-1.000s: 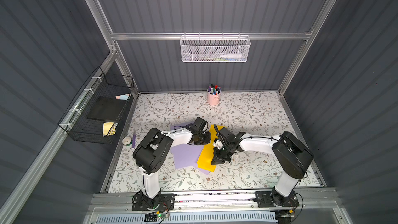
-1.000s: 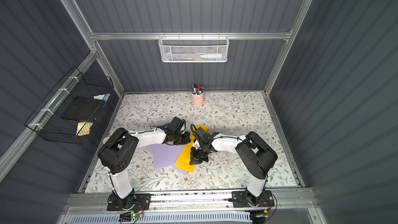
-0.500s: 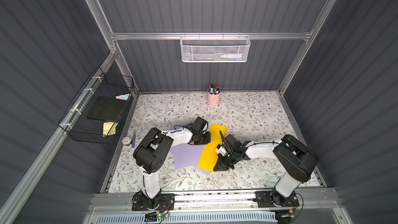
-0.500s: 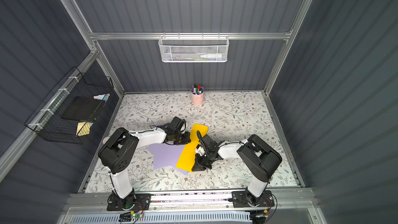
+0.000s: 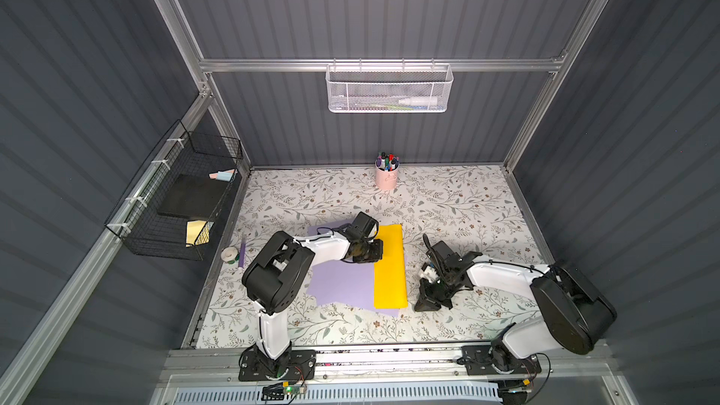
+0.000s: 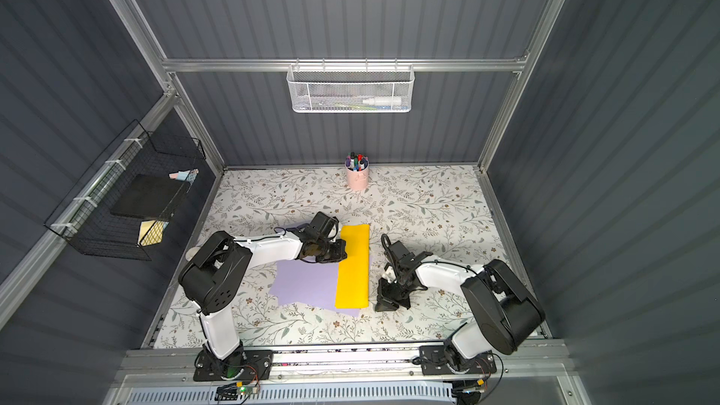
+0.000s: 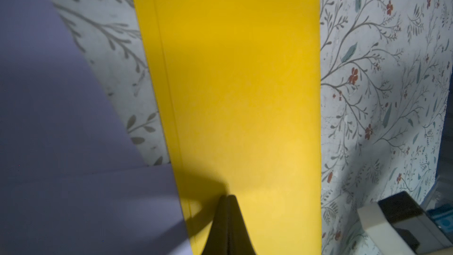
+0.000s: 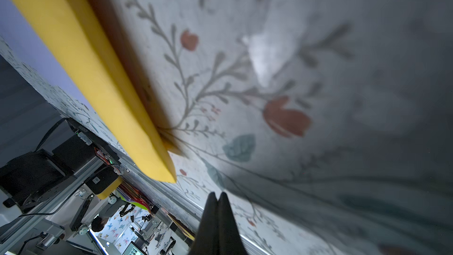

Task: Fold the rectangular paper in half along the long edge
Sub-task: Fold the paper.

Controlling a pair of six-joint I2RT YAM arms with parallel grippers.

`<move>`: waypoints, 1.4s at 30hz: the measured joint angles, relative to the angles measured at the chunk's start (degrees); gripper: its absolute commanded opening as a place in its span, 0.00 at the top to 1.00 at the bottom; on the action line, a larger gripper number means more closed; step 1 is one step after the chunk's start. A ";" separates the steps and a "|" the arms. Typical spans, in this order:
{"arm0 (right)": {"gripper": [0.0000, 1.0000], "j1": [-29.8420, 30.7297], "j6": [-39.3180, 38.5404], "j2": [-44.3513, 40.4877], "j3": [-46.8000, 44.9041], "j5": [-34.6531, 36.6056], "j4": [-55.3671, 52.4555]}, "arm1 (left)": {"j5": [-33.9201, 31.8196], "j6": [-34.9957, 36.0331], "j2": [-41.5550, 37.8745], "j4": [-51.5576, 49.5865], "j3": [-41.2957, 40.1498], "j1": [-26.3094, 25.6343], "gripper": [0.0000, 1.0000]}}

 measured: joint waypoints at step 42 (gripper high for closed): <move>0.88 -0.26 9.90 6.45 -8.61 -12.46 39.30 | 0.57 0.17 0.87 0.02 0.94 0.00 1.00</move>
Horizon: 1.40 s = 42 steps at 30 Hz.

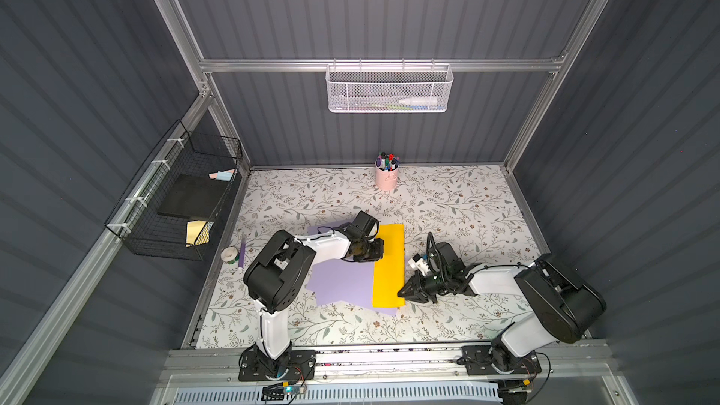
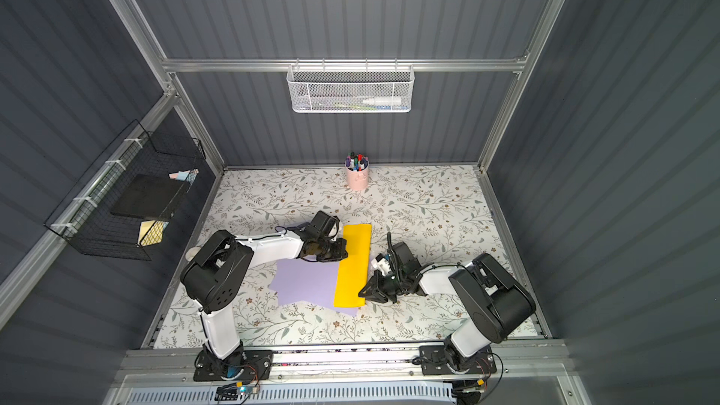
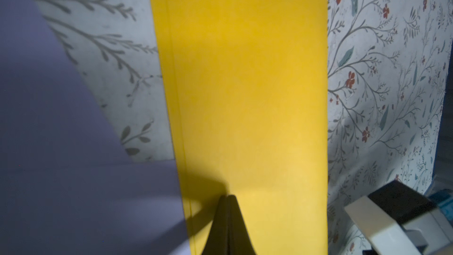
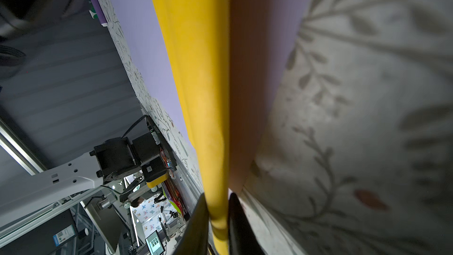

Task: Fold the rectangular paper in half along the long edge
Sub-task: Fold the paper.

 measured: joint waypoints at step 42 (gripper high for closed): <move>0.90 0.04 -4.26 4.13 8.92 2.64 -10.16 | 0.87 0.02 0.52 0.46 0.24 0.02 1.00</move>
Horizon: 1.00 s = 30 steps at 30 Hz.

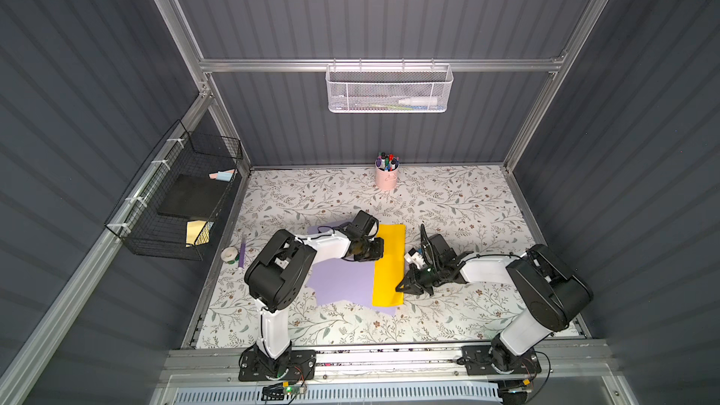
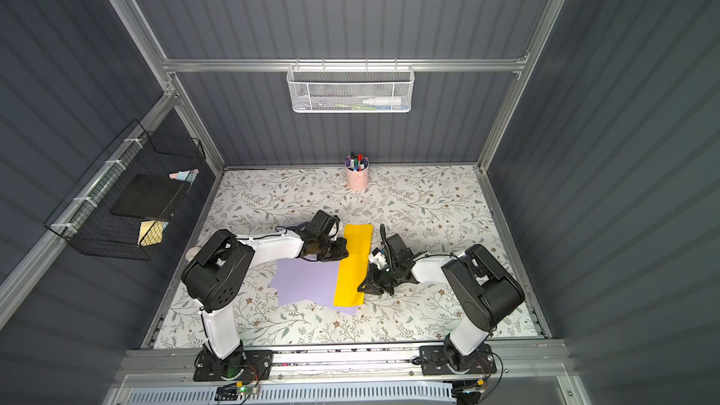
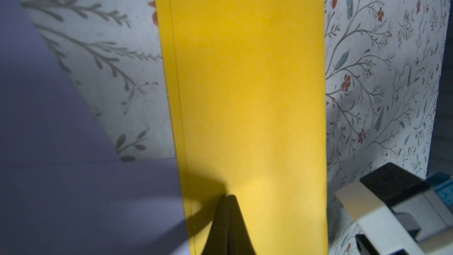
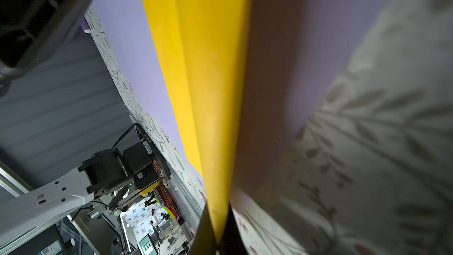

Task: Fold the rectangular paper in half along the long edge
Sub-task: Fold the paper.

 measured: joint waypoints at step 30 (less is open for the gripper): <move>0.74 -3.06 -5.73 2.32 9.75 4.92 -8.83 | 0.50 0.00 0.15 0.17 0.02 0.00 1.00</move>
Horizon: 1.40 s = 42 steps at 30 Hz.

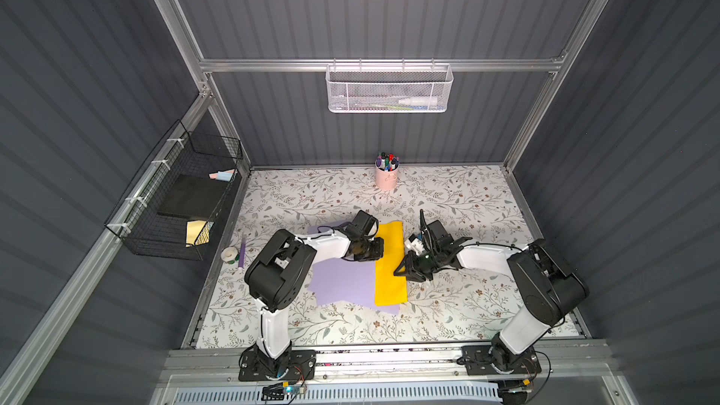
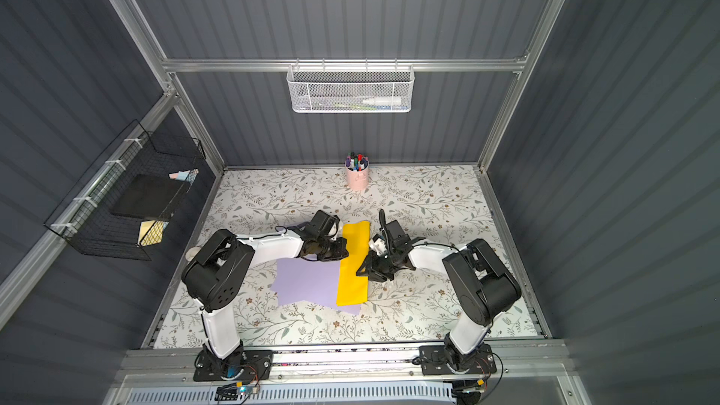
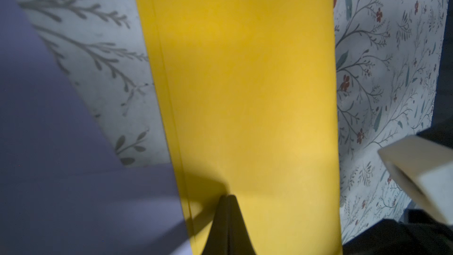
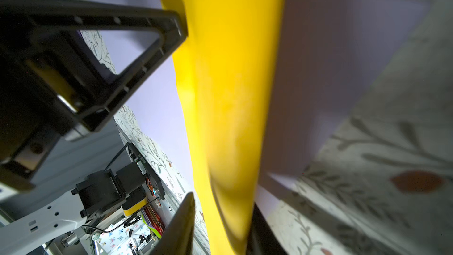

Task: Fold the rectangular paper in half along the long edge
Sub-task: Fold the paper, then pick up the paper from the paper.

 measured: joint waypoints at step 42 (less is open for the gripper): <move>0.60 -4.96 -4.48 11.85 13.77 1.36 -5.11 | 0.11 0.42 0.02 -0.02 0.04 0.04 1.00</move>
